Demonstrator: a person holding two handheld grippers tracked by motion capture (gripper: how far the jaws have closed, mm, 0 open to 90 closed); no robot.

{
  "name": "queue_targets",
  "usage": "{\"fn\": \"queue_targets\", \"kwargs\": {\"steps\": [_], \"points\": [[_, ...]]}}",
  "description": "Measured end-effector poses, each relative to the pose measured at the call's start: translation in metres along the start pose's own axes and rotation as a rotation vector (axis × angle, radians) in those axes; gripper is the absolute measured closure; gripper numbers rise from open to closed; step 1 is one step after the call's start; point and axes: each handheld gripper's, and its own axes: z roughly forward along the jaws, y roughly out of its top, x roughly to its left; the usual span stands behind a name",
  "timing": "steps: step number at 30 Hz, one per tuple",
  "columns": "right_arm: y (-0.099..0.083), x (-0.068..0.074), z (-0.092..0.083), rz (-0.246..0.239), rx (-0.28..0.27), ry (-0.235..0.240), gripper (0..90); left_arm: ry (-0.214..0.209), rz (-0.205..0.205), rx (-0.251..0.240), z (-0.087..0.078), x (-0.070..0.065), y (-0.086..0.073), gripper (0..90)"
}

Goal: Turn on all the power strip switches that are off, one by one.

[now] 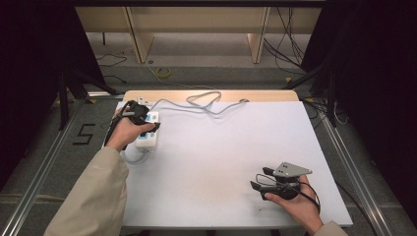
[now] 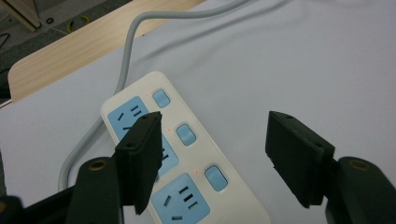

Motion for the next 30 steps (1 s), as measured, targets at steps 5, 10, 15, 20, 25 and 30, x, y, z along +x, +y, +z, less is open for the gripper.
{"fn": "queue_targets", "kwargs": {"steps": [5, 10, 15, 20, 25, 30], "points": [[0.0, 0.0, 0.0, 0.0, -0.002, -0.001, 29.8, 0.0, 0.011, -0.001, -0.006, -0.005, -0.011, 32.7], [0.0, 0.0, 0.001, 0.001, 0.001, 0.0, 29.8, -0.029, 0.025, -0.026, -0.015, -0.014, -0.021, 28.1], [0.0, 0.0, 0.001, 0.0, 0.002, 0.0, 29.6, -0.04, 0.065, -0.048, -0.023, -0.028, -0.027, 26.4], [0.0, 0.001, 0.001, 0.002, 0.003, 0.001, 29.6, -0.056, 0.094, -0.064, -0.03, -0.041, -0.034, 23.5], [0.0, 0.001, 0.001, 0.002, 0.001, 0.002, 29.5, -0.069, 0.126, -0.081, -0.036, -0.052, -0.041, 22.0], [0.0, 0.0, 0.002, 0.005, 0.002, 0.003, 29.5, -0.114, 0.18, -0.12, -0.042, -0.065, -0.052, 20.4]]}}
